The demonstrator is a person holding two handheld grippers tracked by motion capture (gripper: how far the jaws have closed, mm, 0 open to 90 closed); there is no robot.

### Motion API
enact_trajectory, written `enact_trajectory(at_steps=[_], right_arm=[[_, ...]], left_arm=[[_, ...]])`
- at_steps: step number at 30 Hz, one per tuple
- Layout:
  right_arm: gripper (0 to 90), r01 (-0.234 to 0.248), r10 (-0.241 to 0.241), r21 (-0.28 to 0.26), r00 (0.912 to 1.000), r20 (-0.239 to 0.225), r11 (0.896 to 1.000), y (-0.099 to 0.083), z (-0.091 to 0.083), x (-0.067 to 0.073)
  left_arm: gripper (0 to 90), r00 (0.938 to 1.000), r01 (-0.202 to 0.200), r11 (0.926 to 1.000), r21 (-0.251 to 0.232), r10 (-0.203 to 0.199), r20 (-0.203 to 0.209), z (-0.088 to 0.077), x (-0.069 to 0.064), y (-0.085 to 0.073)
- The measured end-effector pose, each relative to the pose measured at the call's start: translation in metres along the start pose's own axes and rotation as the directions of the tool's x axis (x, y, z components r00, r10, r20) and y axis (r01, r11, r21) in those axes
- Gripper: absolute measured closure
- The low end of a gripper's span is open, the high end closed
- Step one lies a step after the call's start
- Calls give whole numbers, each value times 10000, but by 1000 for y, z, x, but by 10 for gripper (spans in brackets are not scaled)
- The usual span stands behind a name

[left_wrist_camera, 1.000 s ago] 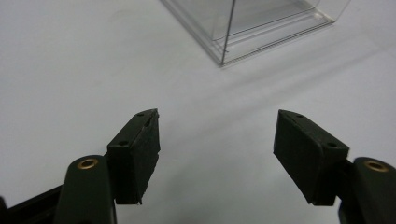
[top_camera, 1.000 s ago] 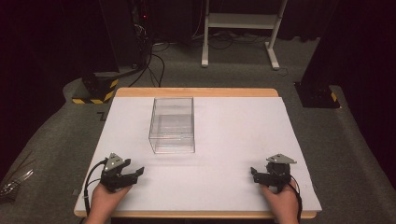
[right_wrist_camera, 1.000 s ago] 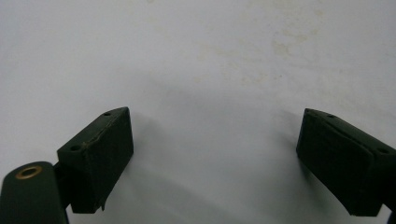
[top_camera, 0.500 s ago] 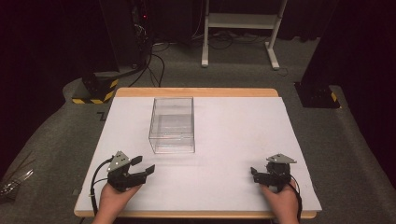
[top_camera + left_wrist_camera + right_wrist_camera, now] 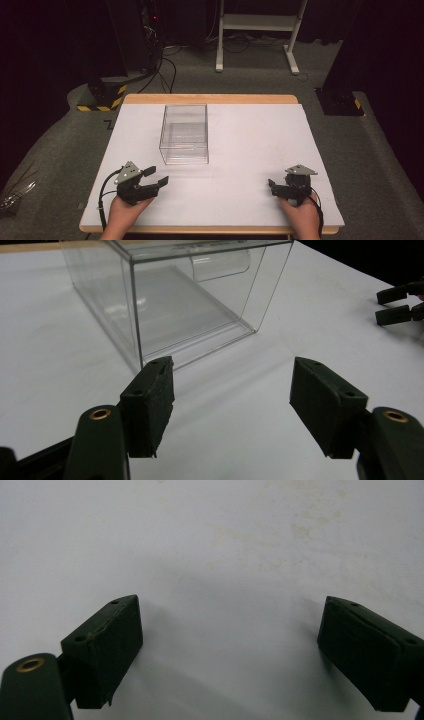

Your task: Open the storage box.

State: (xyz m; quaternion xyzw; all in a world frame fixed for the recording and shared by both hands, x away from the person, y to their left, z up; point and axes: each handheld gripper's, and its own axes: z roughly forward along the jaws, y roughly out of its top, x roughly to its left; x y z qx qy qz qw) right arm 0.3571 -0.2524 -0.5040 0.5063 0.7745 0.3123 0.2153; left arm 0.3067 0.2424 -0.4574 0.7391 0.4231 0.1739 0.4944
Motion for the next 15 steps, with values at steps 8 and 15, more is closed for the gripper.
enact_trajectory(at_steps=[8,15], right_arm=[[106,5,-5,-4,10000,4,10000,0,0,0],[106,-3,3,-19,10000,-5,10000,0,0,0]], left_arm=[[411,9999,-107,9990,-443,110,57,16,-6,13],[424,9999,171,9988,-469,-171,3,33,0,17]])
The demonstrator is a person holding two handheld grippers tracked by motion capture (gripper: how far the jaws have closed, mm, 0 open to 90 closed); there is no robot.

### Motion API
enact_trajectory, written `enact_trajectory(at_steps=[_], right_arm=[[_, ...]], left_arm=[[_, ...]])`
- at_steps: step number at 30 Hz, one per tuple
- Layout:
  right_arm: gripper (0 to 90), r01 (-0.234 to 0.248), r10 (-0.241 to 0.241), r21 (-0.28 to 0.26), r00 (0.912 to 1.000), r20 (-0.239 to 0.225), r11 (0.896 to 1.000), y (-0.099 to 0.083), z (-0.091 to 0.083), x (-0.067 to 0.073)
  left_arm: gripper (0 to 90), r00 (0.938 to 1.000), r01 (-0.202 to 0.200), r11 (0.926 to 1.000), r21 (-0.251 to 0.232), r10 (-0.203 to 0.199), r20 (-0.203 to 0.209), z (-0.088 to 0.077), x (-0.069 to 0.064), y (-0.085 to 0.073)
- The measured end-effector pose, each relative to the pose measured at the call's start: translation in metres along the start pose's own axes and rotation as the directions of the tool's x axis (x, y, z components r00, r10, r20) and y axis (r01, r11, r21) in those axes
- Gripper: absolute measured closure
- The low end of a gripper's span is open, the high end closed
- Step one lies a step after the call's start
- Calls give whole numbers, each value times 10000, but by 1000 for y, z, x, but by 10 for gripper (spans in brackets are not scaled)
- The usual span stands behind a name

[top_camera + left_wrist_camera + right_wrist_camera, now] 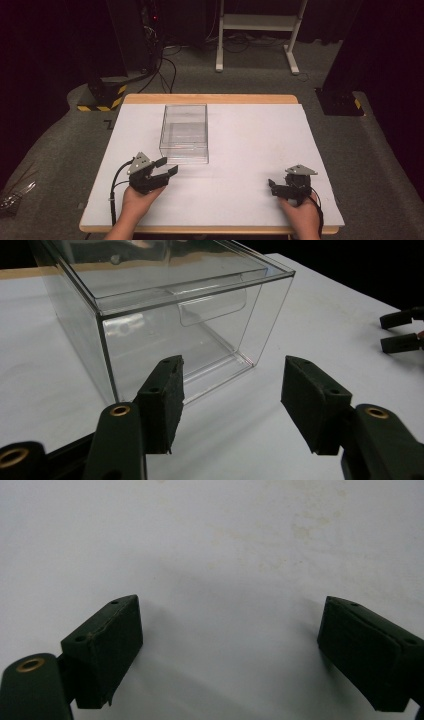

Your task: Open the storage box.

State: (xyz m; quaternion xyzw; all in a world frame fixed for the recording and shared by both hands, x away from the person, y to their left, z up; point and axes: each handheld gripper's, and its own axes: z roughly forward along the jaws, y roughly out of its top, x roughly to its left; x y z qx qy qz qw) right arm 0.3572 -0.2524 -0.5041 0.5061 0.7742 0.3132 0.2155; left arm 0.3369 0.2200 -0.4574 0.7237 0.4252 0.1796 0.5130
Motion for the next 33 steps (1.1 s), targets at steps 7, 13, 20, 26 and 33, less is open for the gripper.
enact_trajectory(at_steps=[7,13,20,26,33], right_arm=[[106,-16,16,0,10000,-6,10000,0,0,0],[106,6,-6,15,10000,-1,10000,0,0,0],[107,4,-4,-6,10000,-3,10000,0,0,0],[110,44,-44,-3,10000,34,10000,0,-1,1],[110,54,-54,-10,10000,46,10000,0,0,1]], left_arm=[[432,9998,27,10000,-14,-27,-184,14,5,2],[438,9998,-86,9997,-242,82,-173,20,7,4],[464,10000,-25,9990,-440,28,52,28,14,7],[497,9992,169,9981,-590,-147,385,34,19,8],[592,9988,121,9973,-727,-86,477,39,25,6]])
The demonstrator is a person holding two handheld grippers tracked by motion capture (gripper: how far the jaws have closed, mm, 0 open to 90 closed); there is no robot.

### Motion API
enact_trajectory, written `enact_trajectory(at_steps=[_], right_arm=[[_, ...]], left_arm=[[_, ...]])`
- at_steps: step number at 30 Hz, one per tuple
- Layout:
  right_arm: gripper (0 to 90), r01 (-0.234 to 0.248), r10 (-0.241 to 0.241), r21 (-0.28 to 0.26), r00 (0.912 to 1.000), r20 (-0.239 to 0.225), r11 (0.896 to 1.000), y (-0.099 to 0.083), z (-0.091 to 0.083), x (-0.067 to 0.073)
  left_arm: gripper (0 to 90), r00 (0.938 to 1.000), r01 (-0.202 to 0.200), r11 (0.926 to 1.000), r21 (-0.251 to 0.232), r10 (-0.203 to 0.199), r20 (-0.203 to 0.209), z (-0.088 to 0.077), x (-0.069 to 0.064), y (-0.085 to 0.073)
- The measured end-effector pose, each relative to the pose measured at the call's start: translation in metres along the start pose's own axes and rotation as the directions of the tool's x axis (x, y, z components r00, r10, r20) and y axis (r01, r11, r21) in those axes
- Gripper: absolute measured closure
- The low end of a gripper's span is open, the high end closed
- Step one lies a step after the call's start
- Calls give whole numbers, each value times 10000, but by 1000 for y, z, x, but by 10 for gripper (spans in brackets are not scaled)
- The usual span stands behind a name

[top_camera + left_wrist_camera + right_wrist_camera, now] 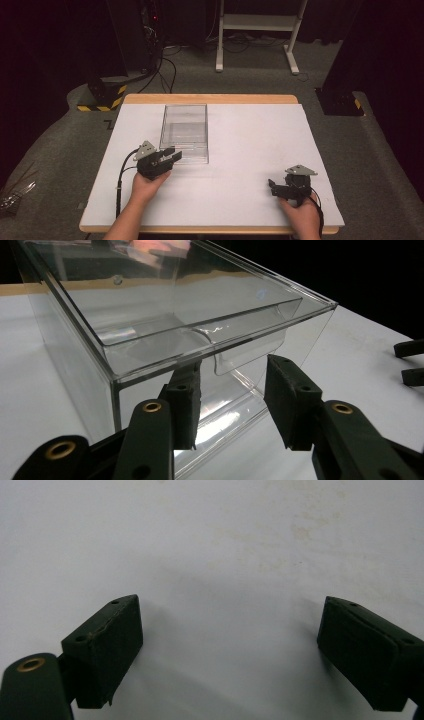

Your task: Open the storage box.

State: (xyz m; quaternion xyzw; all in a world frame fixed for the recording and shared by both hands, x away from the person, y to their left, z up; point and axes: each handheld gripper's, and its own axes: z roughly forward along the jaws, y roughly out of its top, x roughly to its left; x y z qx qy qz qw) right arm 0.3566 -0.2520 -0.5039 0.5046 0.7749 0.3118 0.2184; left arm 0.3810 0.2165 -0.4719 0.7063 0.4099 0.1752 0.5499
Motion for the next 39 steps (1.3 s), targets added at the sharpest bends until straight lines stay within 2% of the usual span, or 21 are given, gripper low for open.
enact_trajectory(at_steps=[6,8,15,19,22,31,39], right_arm=[[110,-10,10,0,10000,2,10000,0,0,0],[110,-10,10,1,10000,7,10000,0,0,0],[111,-10,10,-4,10000,12,10000,0,0,0],[111,-15,15,-5,10000,23,10000,0,0,0],[111,-15,15,-5,10000,25,10000,0,0,0],[111,-8,8,-4,10000,8,10000,0,0,0],[111,-5,5,-8,10000,17,10000,0,0,0]], left_arm=[[601,9998,132,9999,41,-133,117,6,3,-2],[591,9992,192,9998,-74,-190,364,7,5,-3],[644,9987,134,9992,-366,-116,501,10,3,-3],[663,9990,105,9987,-508,-82,449,10,2,-4],[709,9998,-33,9981,-610,45,209,9,2,-5],[767,9978,112,9976,-688,-66,662,6,10,-7],[812,9966,63,9964,-848,7,821,2,13,-11]])
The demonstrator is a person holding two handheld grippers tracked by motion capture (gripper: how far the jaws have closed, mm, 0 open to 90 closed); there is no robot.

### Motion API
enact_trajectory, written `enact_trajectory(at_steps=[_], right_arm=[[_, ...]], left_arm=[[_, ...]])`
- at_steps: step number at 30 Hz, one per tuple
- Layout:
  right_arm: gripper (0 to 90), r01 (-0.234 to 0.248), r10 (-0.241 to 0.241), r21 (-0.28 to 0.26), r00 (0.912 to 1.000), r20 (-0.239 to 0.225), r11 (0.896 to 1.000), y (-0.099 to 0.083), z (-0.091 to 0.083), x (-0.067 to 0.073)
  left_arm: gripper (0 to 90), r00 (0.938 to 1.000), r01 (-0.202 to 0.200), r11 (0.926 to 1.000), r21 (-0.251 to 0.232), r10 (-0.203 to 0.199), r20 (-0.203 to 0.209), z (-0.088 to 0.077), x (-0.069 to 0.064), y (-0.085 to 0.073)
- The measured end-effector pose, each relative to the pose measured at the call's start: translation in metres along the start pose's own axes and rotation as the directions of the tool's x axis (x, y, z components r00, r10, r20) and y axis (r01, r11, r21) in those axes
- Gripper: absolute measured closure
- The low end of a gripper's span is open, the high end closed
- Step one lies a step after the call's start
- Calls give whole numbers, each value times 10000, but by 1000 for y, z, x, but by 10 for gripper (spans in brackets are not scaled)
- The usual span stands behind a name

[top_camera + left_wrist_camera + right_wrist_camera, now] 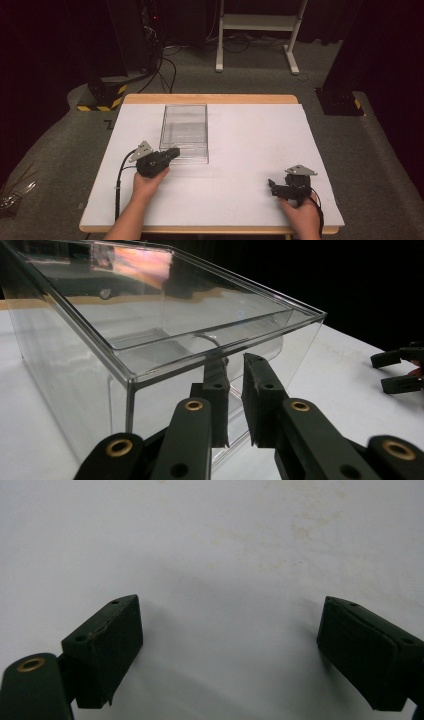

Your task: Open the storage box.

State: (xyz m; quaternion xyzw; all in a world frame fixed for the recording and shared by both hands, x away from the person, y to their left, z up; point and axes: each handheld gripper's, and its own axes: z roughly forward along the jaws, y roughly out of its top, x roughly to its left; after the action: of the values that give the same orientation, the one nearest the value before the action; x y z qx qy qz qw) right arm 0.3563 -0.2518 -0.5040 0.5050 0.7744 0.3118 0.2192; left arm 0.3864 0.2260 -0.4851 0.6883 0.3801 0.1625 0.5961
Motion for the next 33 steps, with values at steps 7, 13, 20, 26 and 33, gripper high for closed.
enact_trajectory(at_steps=[7,13,20,26,33], right_arm=[[112,-12,12,1,10000,4,10000,0,0,0],[112,4,-4,-6,10000,8,10000,0,0,0],[112,2,-2,-4,10000,5,10000,0,0,0],[112,-10,10,3,10000,0,10000,0,0,0],[112,-11,11,1,10000,1,10000,0,0,0]], left_arm=[[826,9997,-59,10000,-46,60,229,-3,2,-2],[830,9994,-65,10000,-63,67,325,-5,1,-3],[832,9991,6,10000,-99,-2,415,-9,-2,-6],[836,9984,42,9999,-128,-34,561,-15,-6,-10],[839,9981,70,9999,-112,-63,612,-21,-12,-12]])
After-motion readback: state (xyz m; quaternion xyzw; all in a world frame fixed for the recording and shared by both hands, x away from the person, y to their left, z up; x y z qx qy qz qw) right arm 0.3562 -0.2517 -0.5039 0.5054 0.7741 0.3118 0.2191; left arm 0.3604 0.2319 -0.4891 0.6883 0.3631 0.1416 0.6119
